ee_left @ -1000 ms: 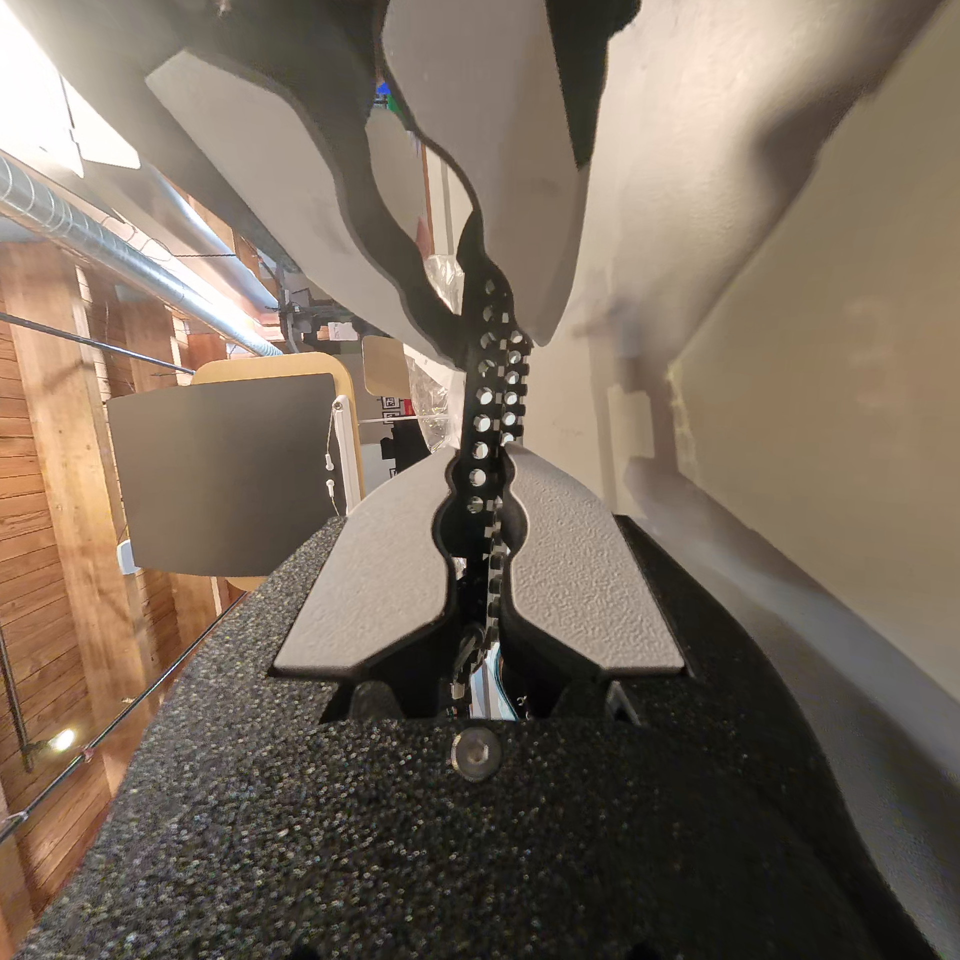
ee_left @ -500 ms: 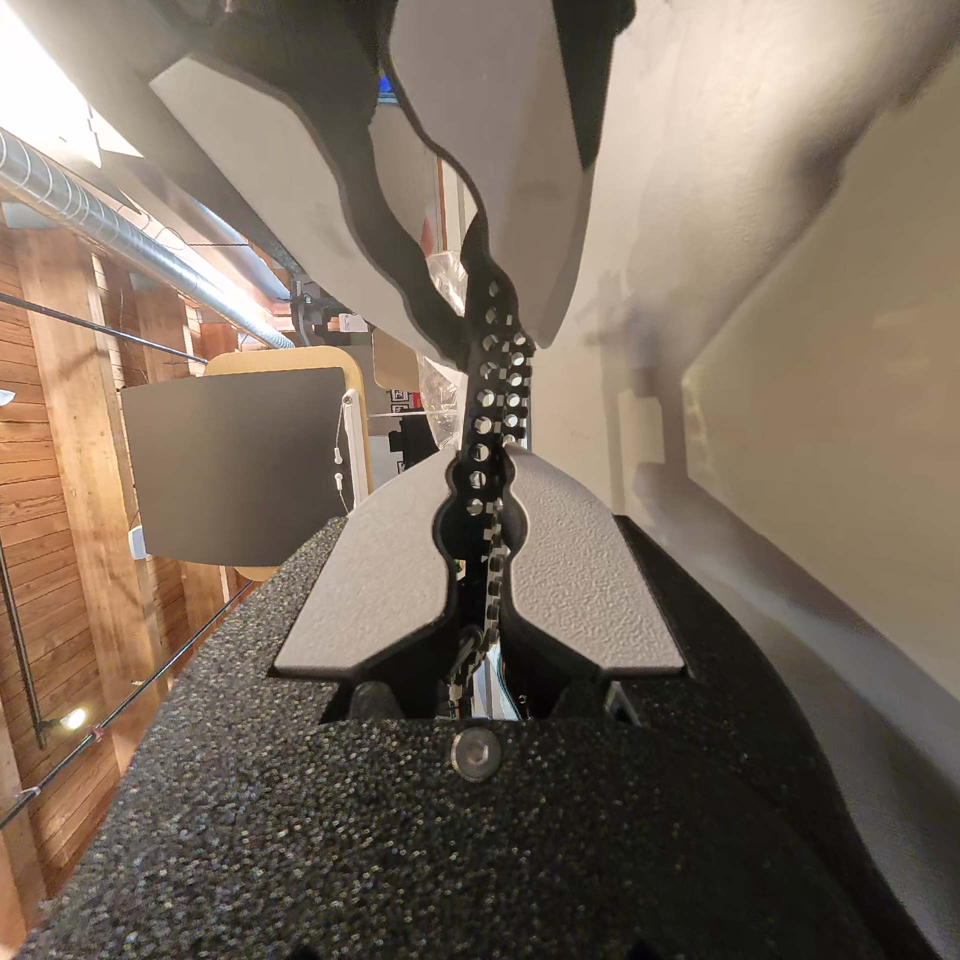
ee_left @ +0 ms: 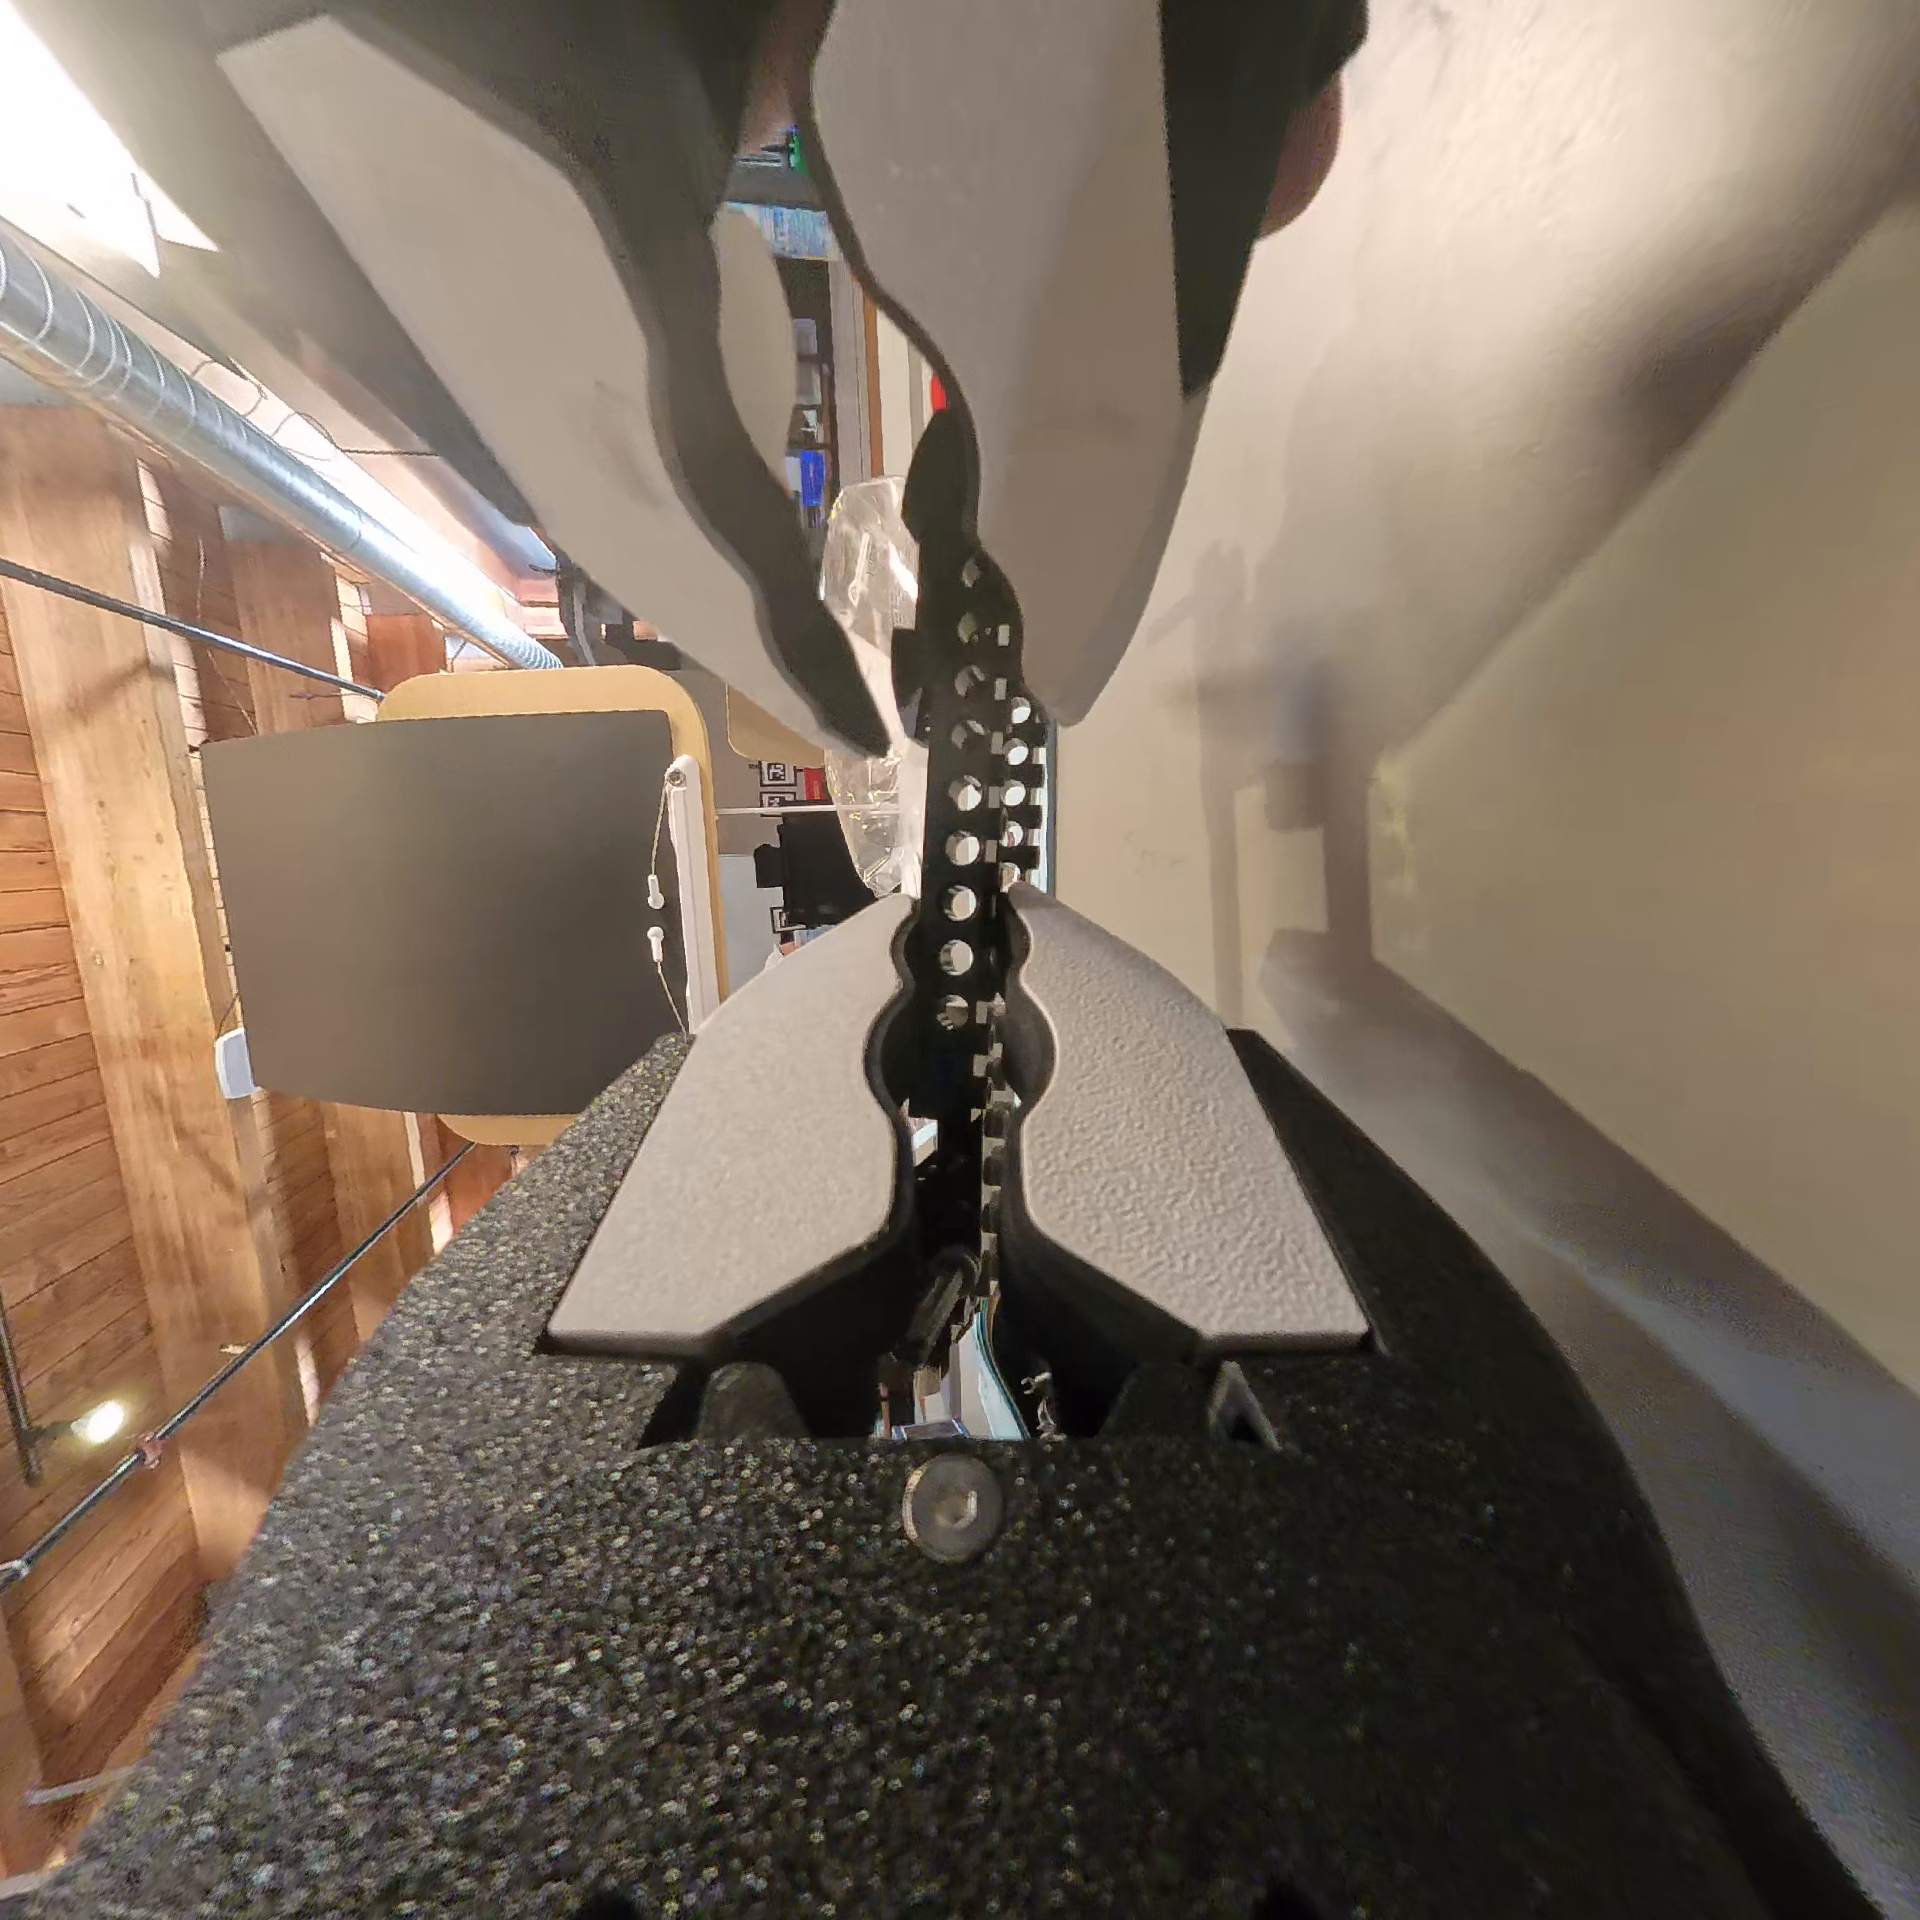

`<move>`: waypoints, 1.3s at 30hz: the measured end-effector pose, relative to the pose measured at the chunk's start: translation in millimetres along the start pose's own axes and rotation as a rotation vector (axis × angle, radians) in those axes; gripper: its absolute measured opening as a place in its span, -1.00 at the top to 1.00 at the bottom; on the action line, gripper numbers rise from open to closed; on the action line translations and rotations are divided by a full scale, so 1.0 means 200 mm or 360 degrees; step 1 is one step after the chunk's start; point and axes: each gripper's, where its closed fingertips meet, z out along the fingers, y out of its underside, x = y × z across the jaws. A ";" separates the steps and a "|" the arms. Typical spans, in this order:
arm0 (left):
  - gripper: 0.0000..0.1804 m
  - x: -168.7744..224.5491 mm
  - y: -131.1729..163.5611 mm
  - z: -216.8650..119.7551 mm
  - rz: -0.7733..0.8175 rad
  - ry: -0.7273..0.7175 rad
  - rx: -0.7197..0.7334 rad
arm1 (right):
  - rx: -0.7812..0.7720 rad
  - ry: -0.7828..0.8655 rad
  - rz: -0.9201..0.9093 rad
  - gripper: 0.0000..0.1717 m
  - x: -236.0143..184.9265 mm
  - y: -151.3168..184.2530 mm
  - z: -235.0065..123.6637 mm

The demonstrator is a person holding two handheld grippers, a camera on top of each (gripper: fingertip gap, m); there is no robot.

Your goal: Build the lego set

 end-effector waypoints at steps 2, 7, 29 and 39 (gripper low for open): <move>0.89 0.00 0.00 0.00 0.0026 -0.0001 0.0008 | -0.0003 0.0003 -0.0022 0.63 0.00 0.00 0.00; 0.89 -0.02 0.00 -0.01 0.0025 -0.0021 0.0012 | 0.0014 0.0019 -0.0089 0.77 0.00 -0.01 -0.02; 0.89 -0.05 -0.02 -0.02 0.0053 -0.0091 0.0052 | 0.0096 -0.0219 0.0134 0.79 0.00 -0.03 -0.04; 0.88 -0.05 -0.03 -0.01 0.0137 -0.0120 0.0044 | 0.0065 -0.0236 0.0061 0.78 -0.01 -0.01 -0.03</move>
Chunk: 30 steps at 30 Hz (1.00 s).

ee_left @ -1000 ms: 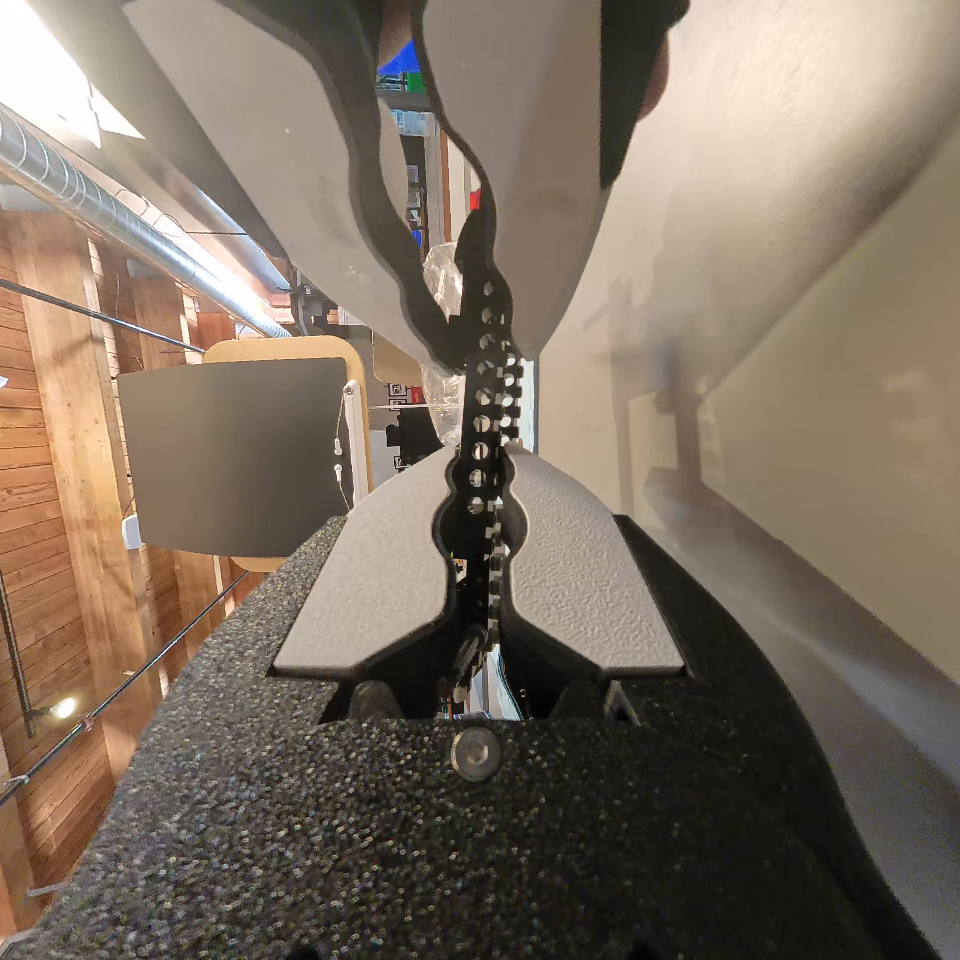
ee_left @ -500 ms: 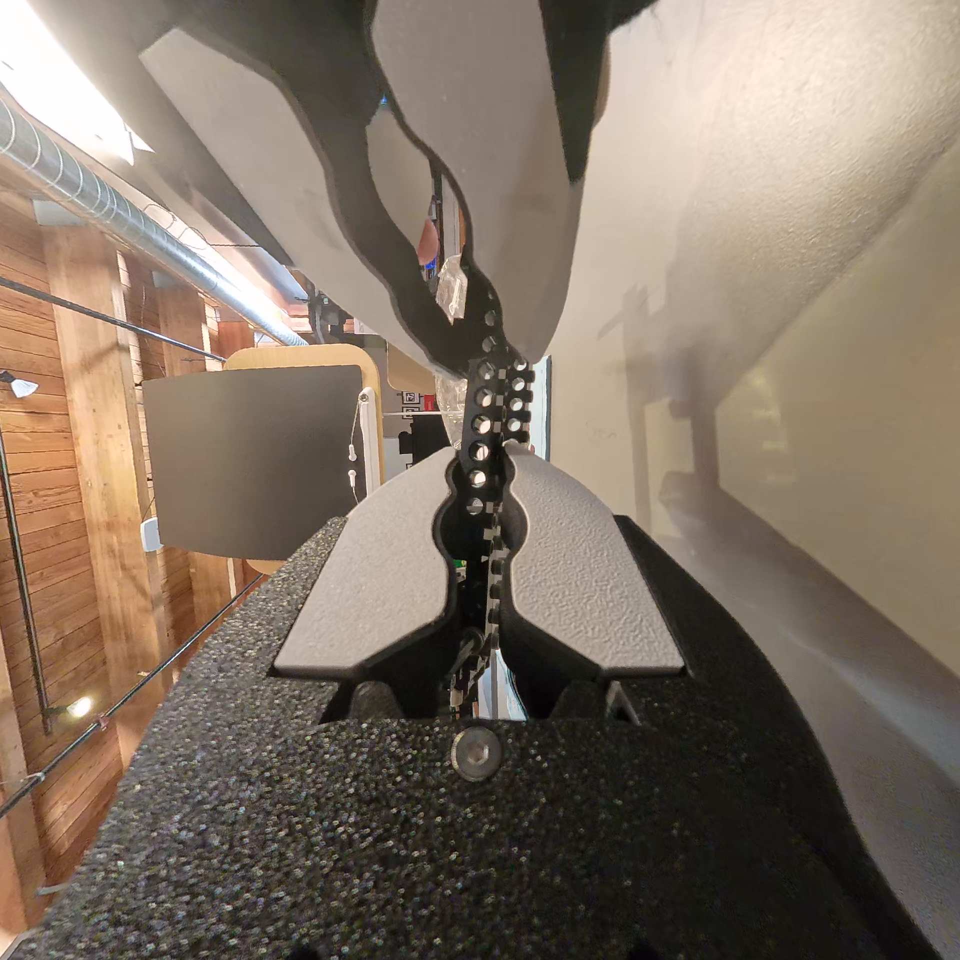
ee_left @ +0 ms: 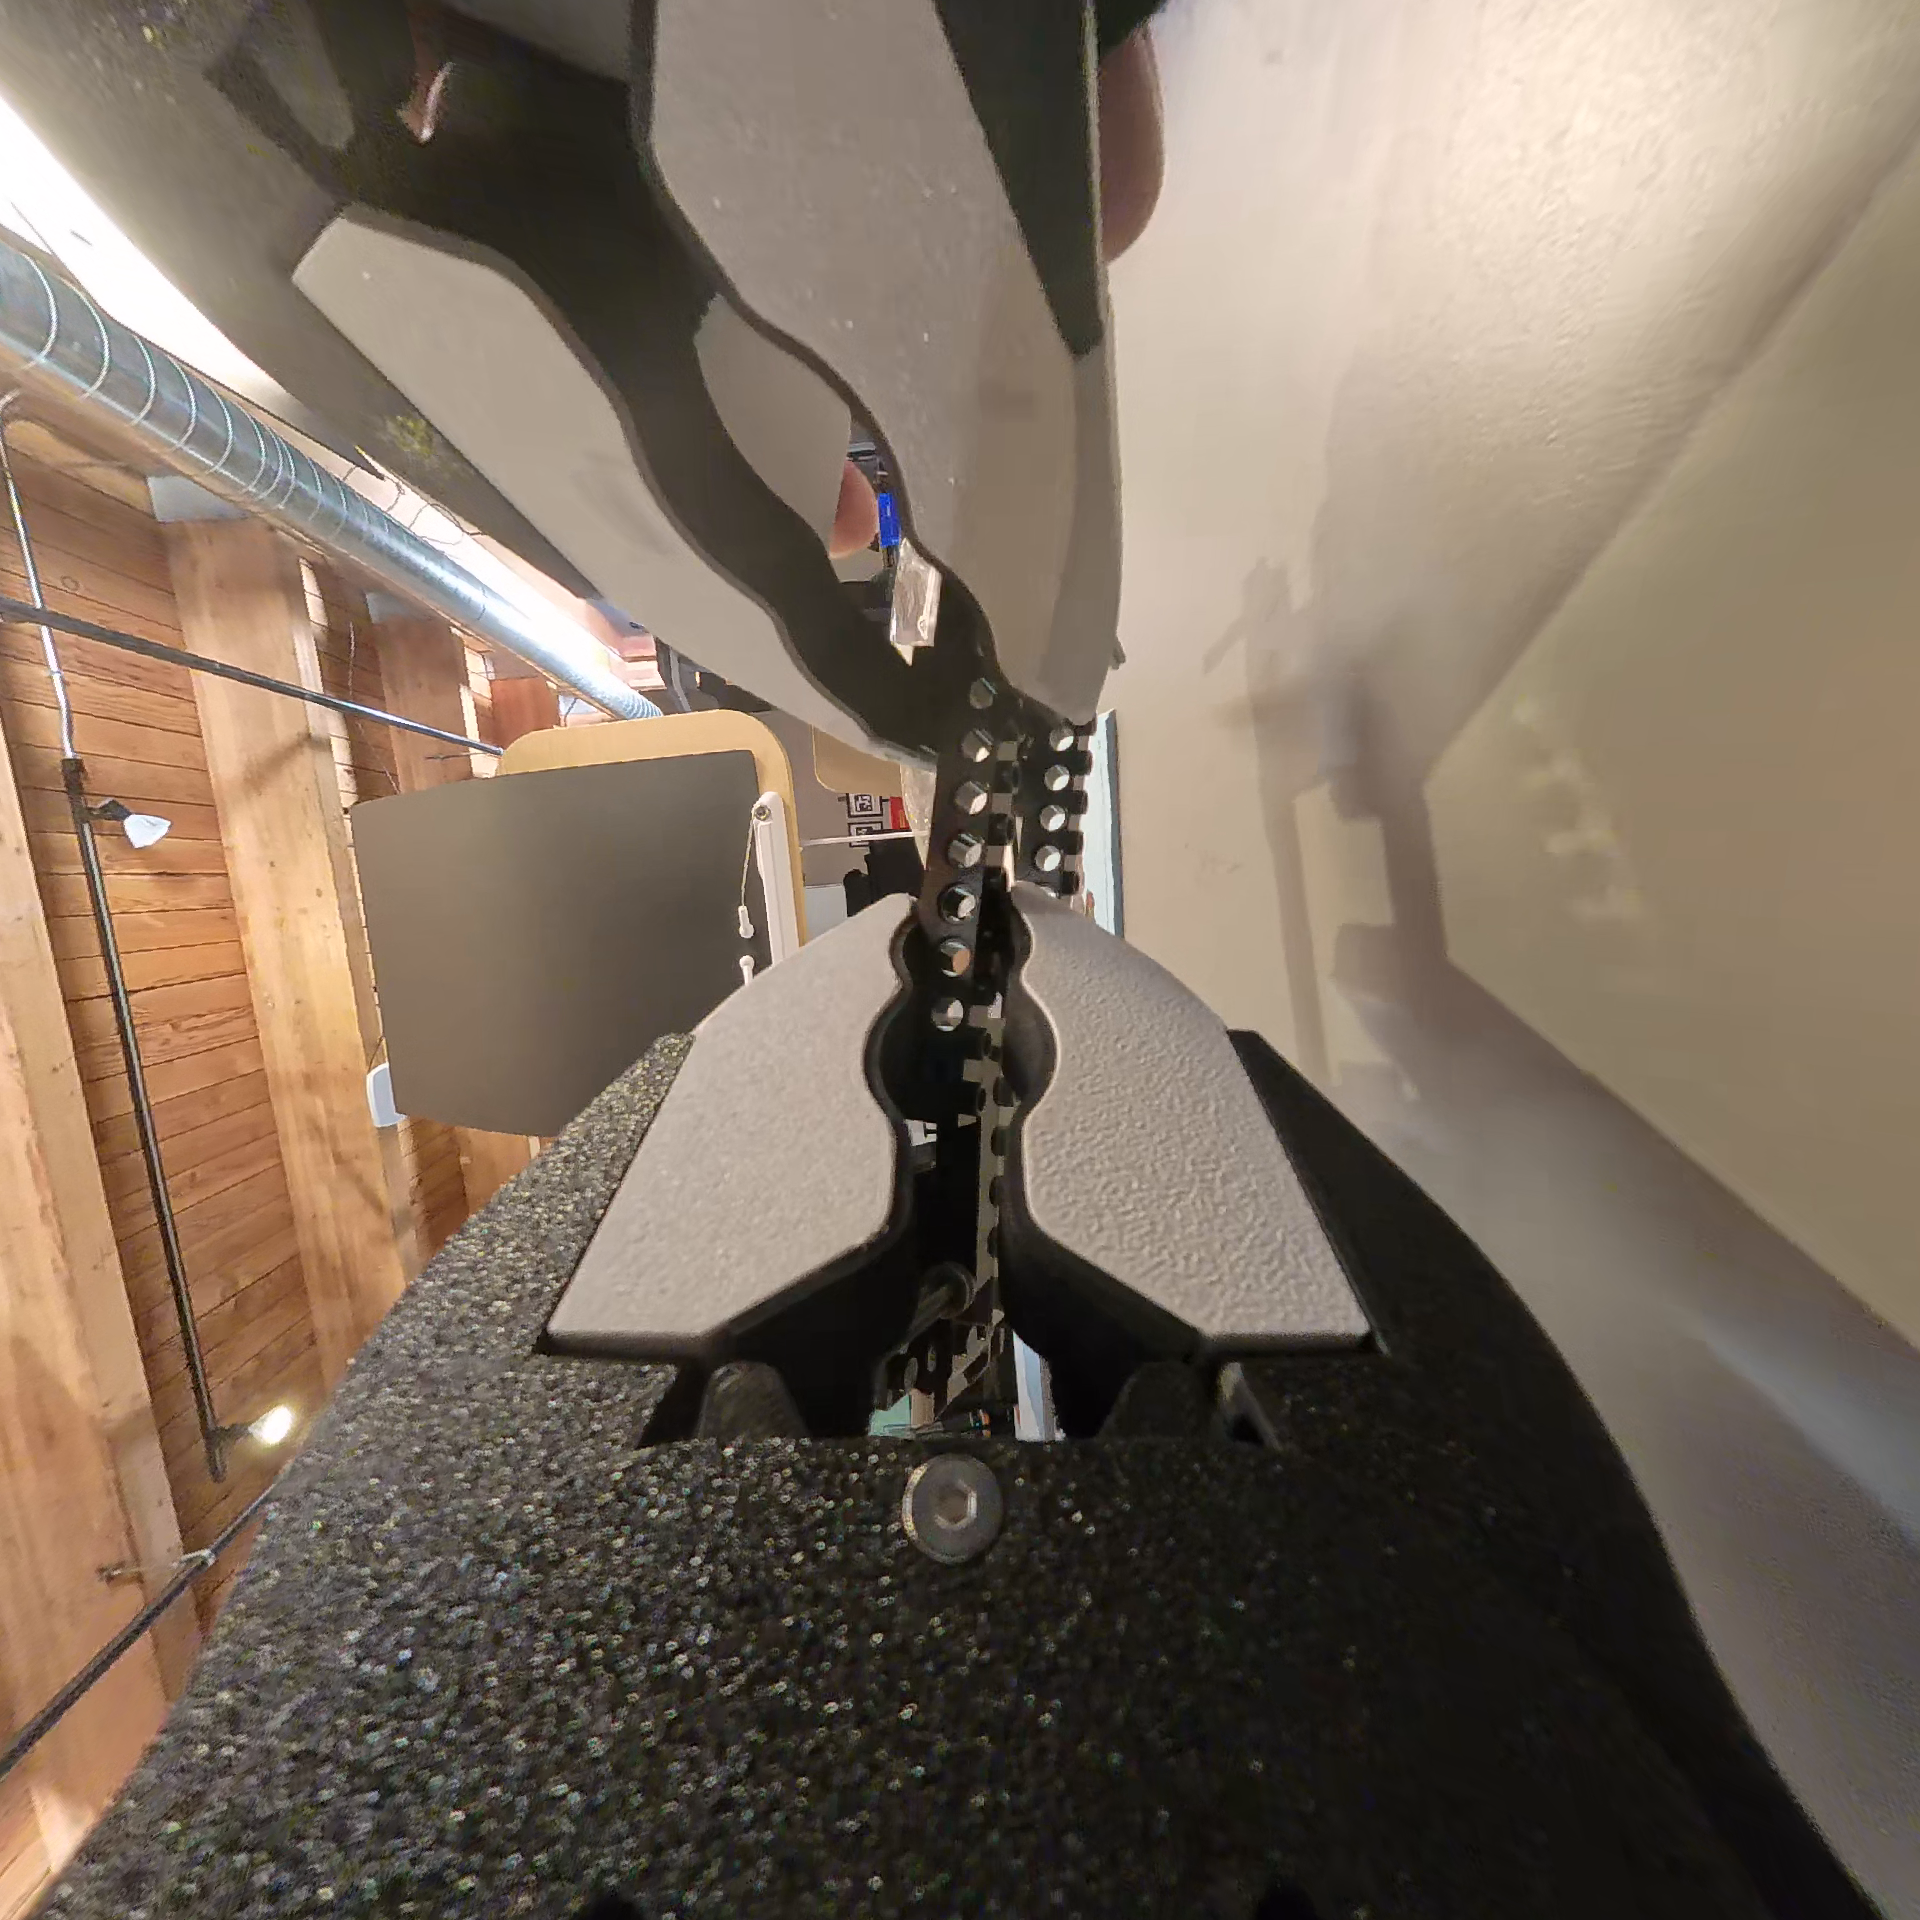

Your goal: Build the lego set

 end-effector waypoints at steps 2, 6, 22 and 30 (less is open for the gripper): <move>0.88 0.00 0.00 0.00 0.0005 0.0004 0.0001 | -0.0006 0.0011 -0.0035 0.78 0.00 0.00 0.00; 0.88 0.00 0.00 0.00 0.0008 0.0002 0.0003 | -0.0021 0.0029 -0.0130 0.77 0.00 0.01 0.00; 0.88 0.01 -0.01 0.01 -0.0020 0.0028 0.0010 | 0.0019 -0.0080 -0.0046 0.78 -0.01 0.01 0.00; 0.88 0.00 0.02 0.02 -0.0131 0.0047 -0.0001 | 0.0020 0.0169 -0.0039 0.67 0.04 0.00 0.01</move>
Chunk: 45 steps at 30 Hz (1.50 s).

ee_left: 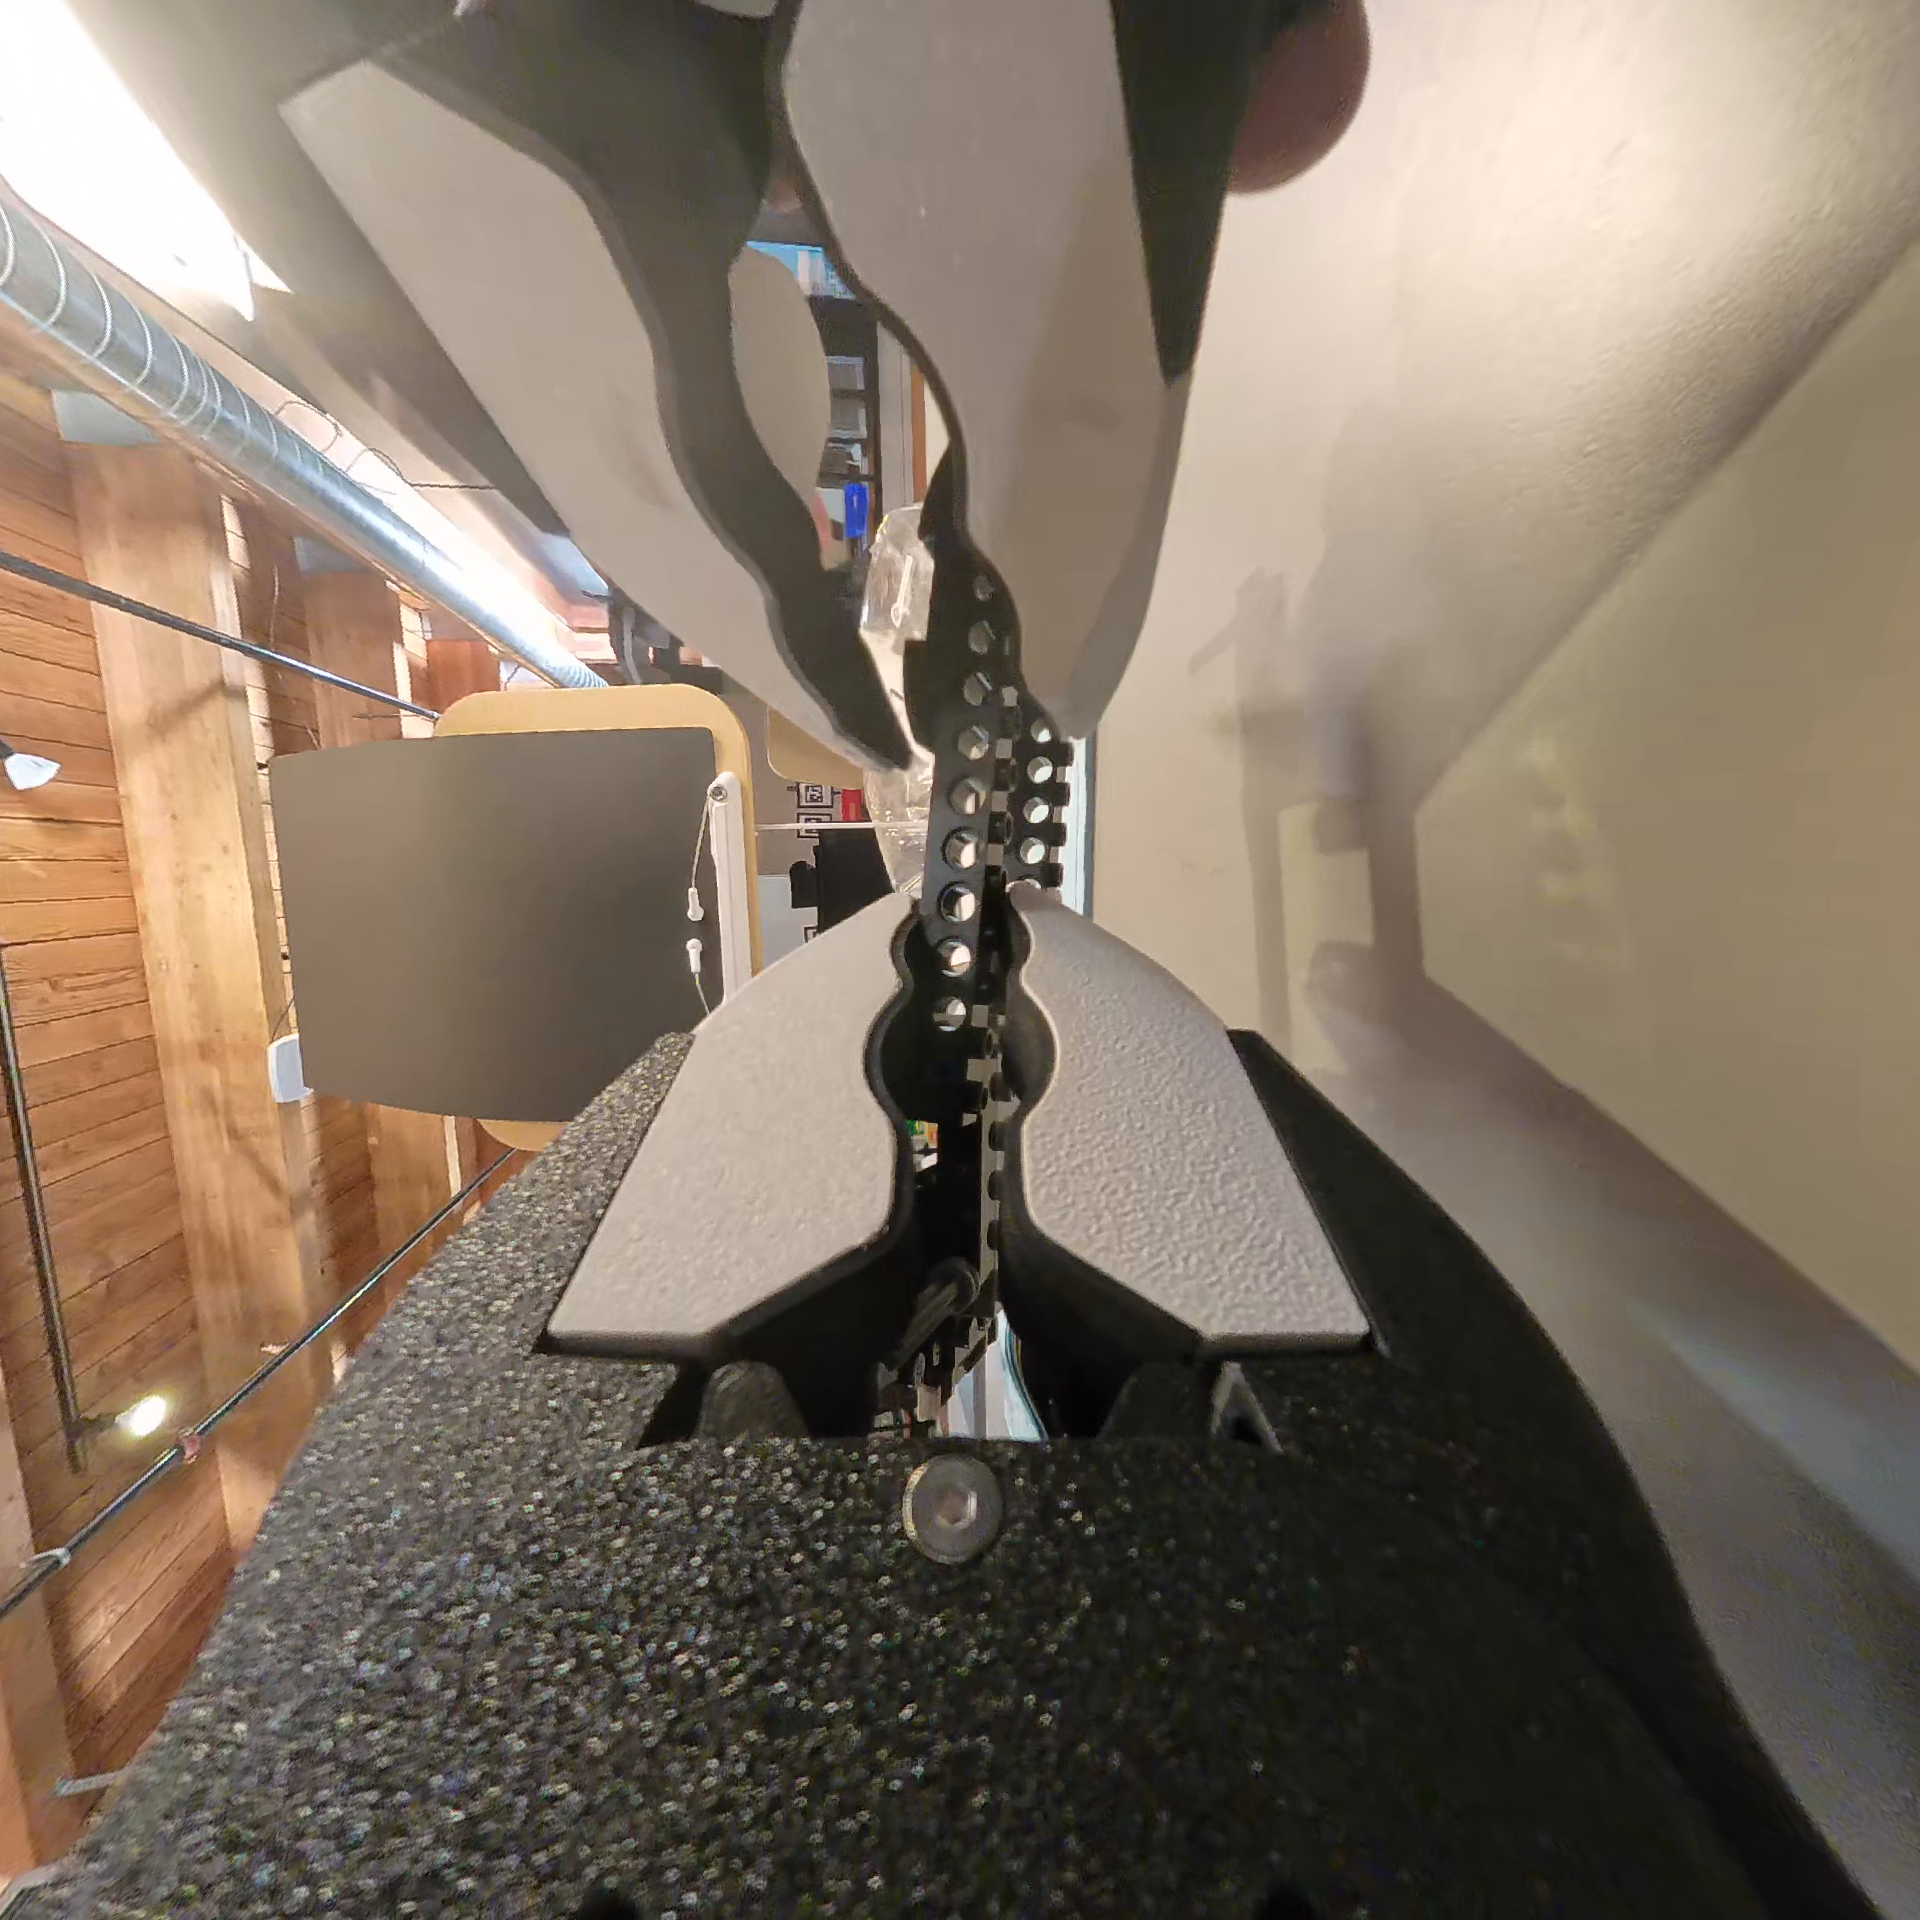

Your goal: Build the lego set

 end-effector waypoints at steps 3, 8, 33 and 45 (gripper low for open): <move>0.88 -0.01 0.00 -0.01 -0.0013 -0.0018 0.0014 | 0.0031 0.0071 0.0028 0.53 0.04 -0.01 -0.03; 0.88 -0.05 -0.01 -0.04 -0.0186 -0.0016 0.0143 | 0.0173 0.0155 0.0067 0.42 0.08 -0.03 -0.14; 0.88 -0.09 -0.06 -0.09 -0.0448 -0.0002 0.0391 | 0.0334 0.0374 0.0197 0.76 0.11 -0.03 -0.24; 0.76 -0.06 -0.06 -0.10 -0.0385 0.0014 0.0378 | 0.0299 0.0416 0.0021 0.78 0.07 -0.03 -0.22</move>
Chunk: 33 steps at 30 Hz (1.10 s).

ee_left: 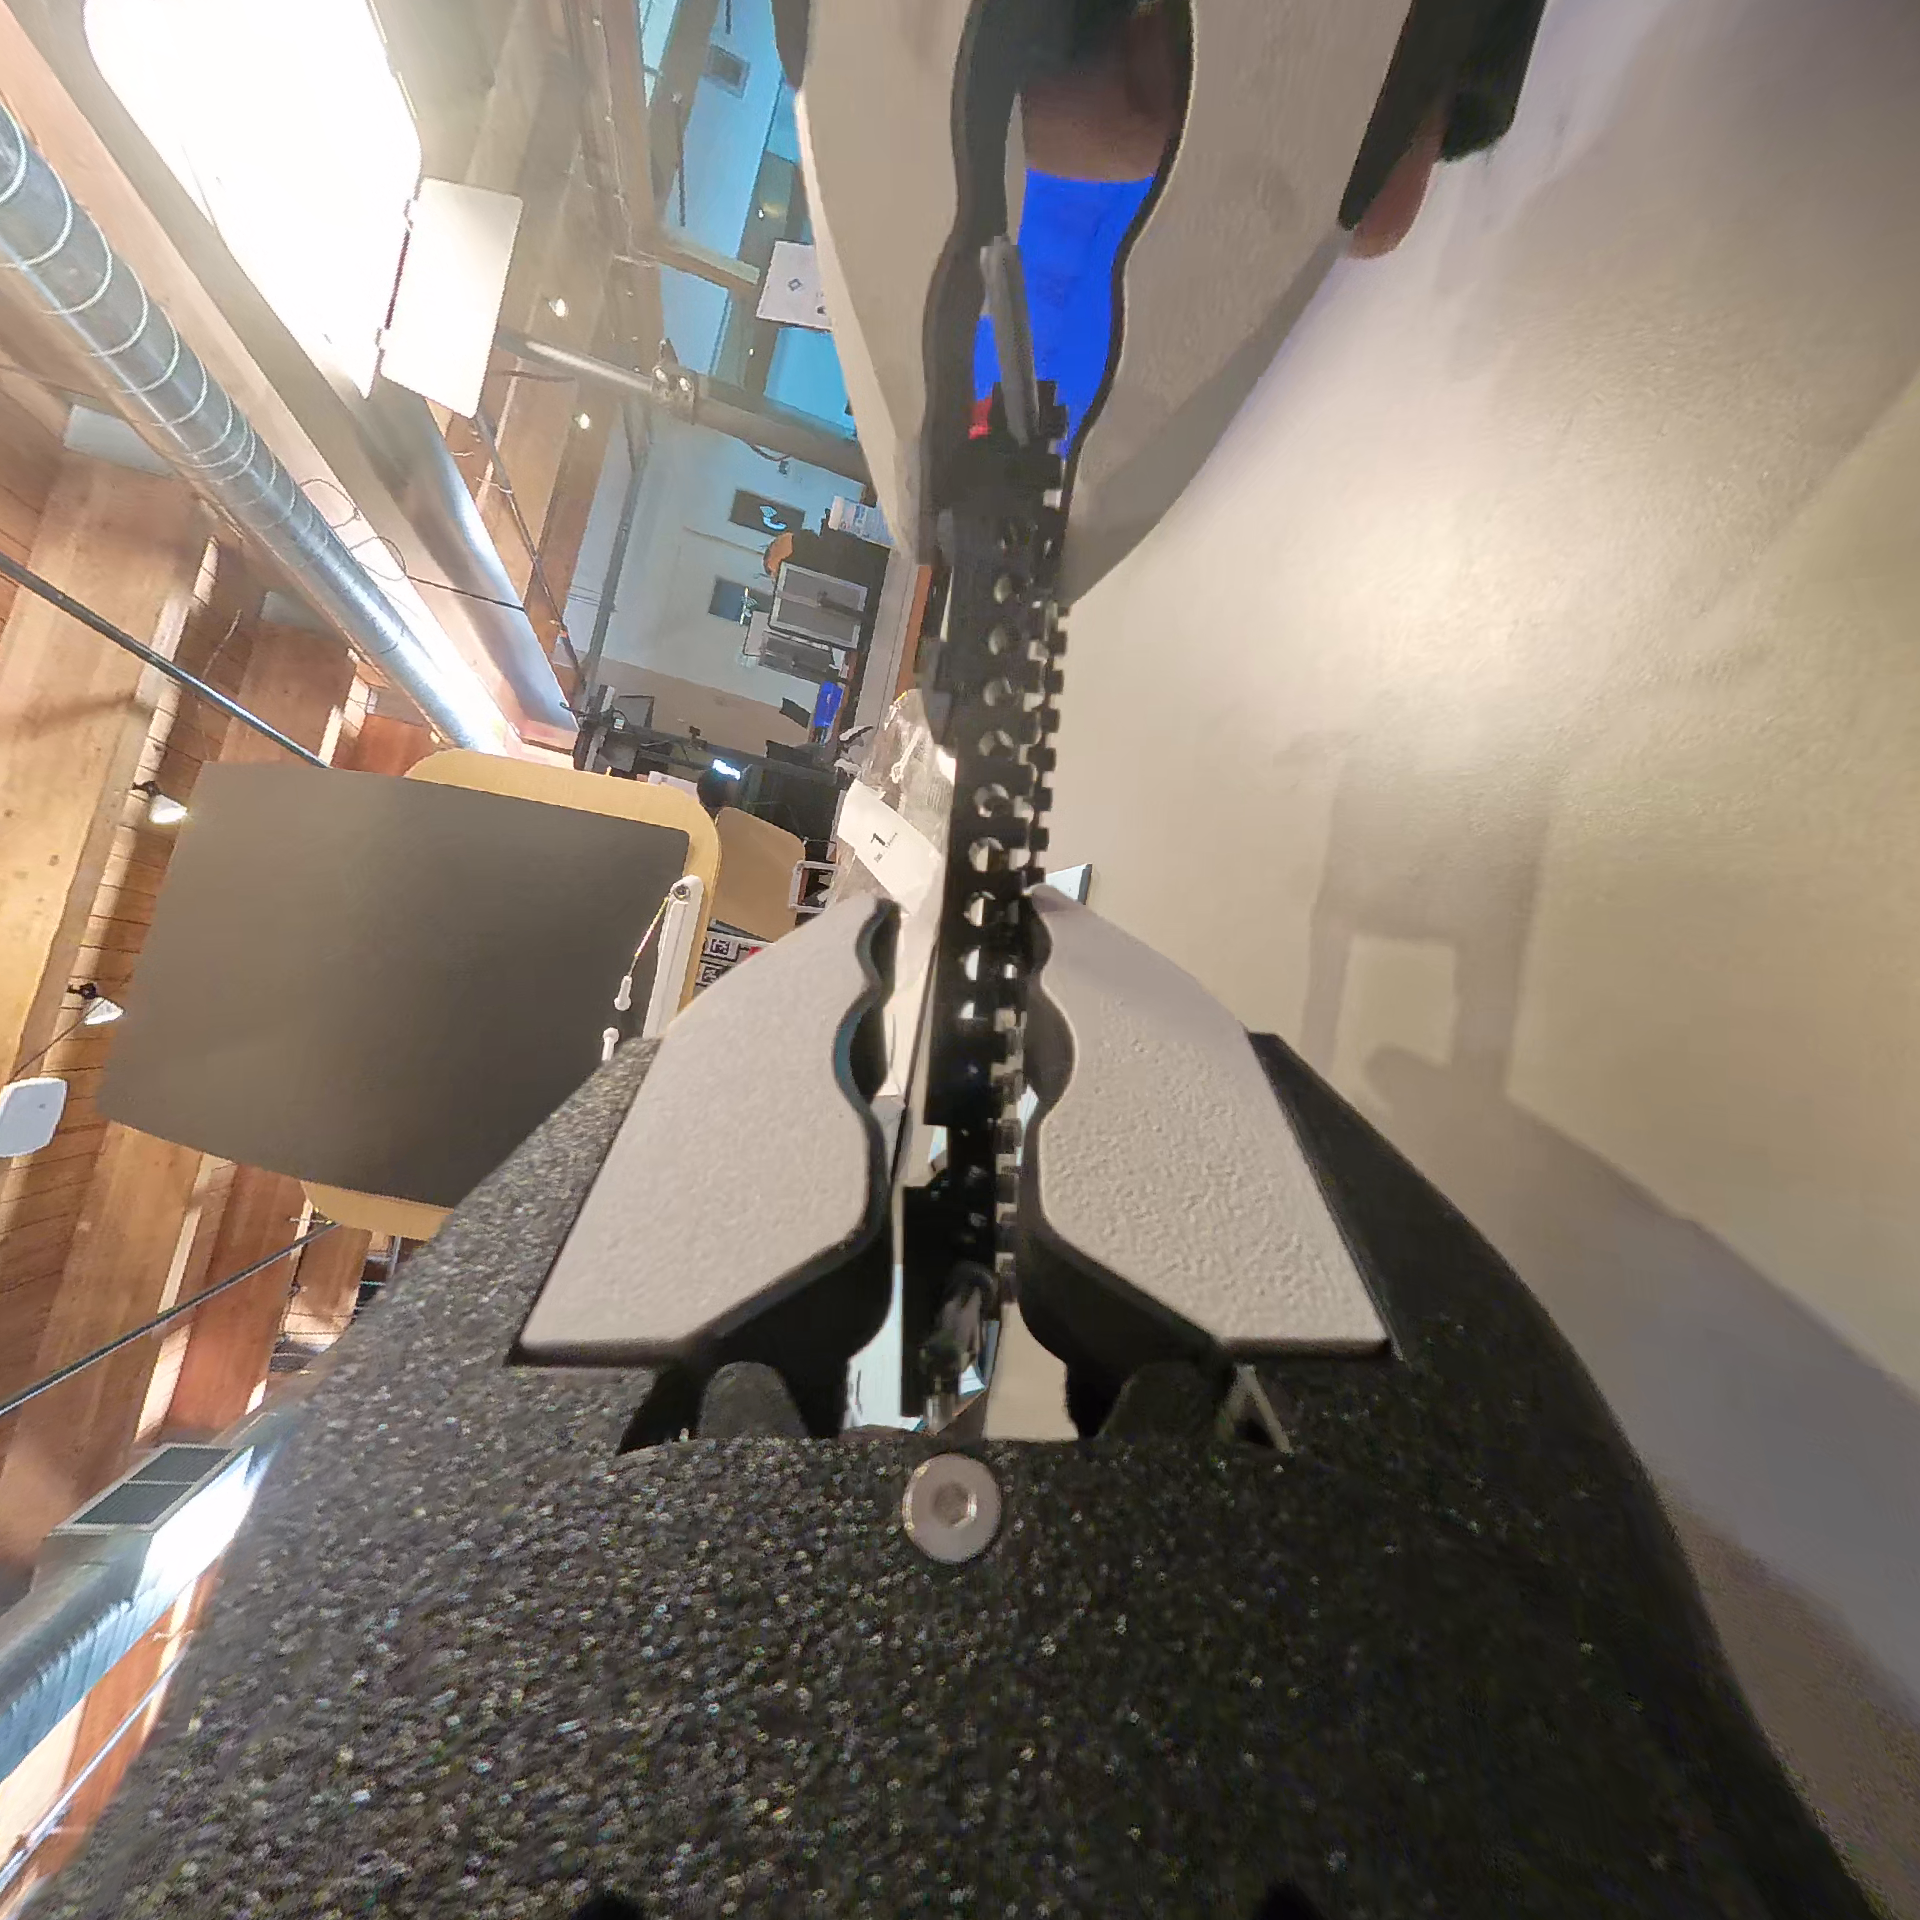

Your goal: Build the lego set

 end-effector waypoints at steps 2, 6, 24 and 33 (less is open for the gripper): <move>0.63 0.01 0.00 0.00 0.0042 0.0015 -0.0038 | -0.0011 0.0010 -0.0022 0.80 0.00 0.00 0.00; 0.57 0.04 -0.01 0.00 0.0176 0.0022 -0.0115 | -0.0024 0.0001 -0.0026 0.80 -0.01 0.00 0.02; 0.81 0.05 -0.04 0.05 0.0076 0.0056 -0.0274 | -0.0003 0.0005 -0.0164 0.80 -0.04 -0.05 0.04; 0.82 0.03 -0.04 0.05 0.0019 0.0053 -0.0255 | 0.0008 0.0032 -0.0166 0.80 -0.02 -0.06 0.05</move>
